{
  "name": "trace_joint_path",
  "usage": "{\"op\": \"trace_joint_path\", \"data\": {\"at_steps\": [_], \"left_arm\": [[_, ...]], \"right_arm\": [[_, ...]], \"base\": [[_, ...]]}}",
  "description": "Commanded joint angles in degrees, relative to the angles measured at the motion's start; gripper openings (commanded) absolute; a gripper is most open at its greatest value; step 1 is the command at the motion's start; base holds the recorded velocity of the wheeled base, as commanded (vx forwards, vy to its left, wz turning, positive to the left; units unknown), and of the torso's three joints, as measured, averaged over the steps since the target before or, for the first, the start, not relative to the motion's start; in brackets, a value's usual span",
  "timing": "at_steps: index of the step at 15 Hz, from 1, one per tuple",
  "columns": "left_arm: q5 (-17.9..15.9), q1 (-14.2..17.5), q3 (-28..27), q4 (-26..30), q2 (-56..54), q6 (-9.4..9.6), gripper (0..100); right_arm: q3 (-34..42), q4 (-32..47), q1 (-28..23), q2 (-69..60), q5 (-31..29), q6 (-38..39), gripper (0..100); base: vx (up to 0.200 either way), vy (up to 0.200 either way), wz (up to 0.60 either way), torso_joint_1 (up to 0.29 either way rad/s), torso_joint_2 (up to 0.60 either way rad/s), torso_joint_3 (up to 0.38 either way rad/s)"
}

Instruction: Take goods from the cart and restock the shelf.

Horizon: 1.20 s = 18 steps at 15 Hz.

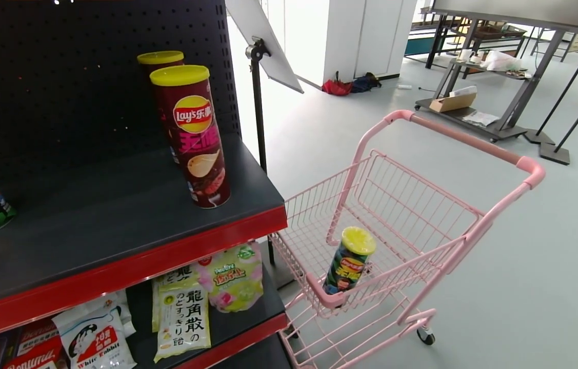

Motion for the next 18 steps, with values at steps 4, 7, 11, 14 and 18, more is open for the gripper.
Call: {"op": "trace_joint_path", "data": {"at_steps": [4, 7, 11, 14, 18], "left_arm": [[0.01, 0.02, 0.00, -0.09, 0.02, -0.09, 100], [0.01, 0.02, 0.00, -0.09, 0.02, 0.00, 100], [0.01, 0.02, 0.00, -0.09, 0.02, 0.00, 100], [0.01, 0.02, 0.00, -0.09, 0.02, 0.09, 100], [0.01, 0.02, 0.00, -0.09, 0.02, 0.09, 100]], "right_arm": [[-0.09, -0.02, -0.80, 3.72, 0.01, 0.33, 100], [-27.51, -0.46, 1.84, 31.14, 2.73, 12.63, 100], [-28.56, -16.72, 6.67, 62.60, 7.39, 7.36, 100], [-25.66, -42.39, 10.19, 86.25, 7.57, 7.71, 100], [-25.31, -45.46, 16.60, 98.37, 7.48, 8.24, 100]], "base": [[0.000, 0.000, 0.00, -0.051, 0.15, 0.100], [0.000, 0.000, 0.00, 0.000, 0.00, 0.000], [0.000, 0.000, 0.00, 0.000, 0.00, 0.000], [0.000, 0.000, 0.00, 0.000, 0.00, 0.000], [0.000, 0.000, 0.00, 0.000, 0.00, 0.000]]}}
